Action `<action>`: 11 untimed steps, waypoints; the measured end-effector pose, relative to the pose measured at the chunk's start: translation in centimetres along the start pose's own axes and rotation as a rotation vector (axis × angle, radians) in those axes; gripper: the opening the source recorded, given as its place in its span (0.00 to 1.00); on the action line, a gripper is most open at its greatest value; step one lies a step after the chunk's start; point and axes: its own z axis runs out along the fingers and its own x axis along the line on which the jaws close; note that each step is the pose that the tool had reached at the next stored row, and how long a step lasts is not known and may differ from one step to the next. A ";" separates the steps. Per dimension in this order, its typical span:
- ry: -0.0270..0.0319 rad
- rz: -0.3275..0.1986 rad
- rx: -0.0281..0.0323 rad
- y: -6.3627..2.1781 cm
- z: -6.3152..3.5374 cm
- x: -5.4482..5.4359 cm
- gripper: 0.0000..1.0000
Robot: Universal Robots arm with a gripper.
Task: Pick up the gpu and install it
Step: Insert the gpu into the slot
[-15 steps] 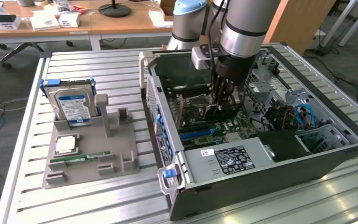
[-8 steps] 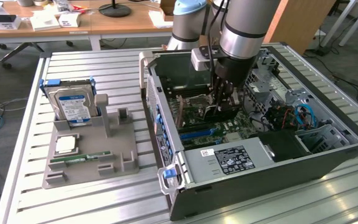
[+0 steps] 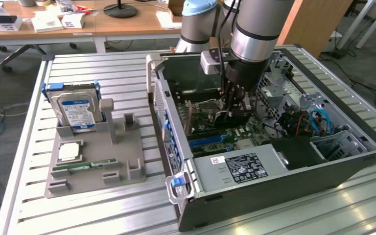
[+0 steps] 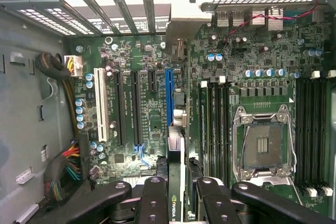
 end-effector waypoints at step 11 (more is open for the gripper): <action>0.0001 0.000 0.0001 0.51 0.21 0.0 0.26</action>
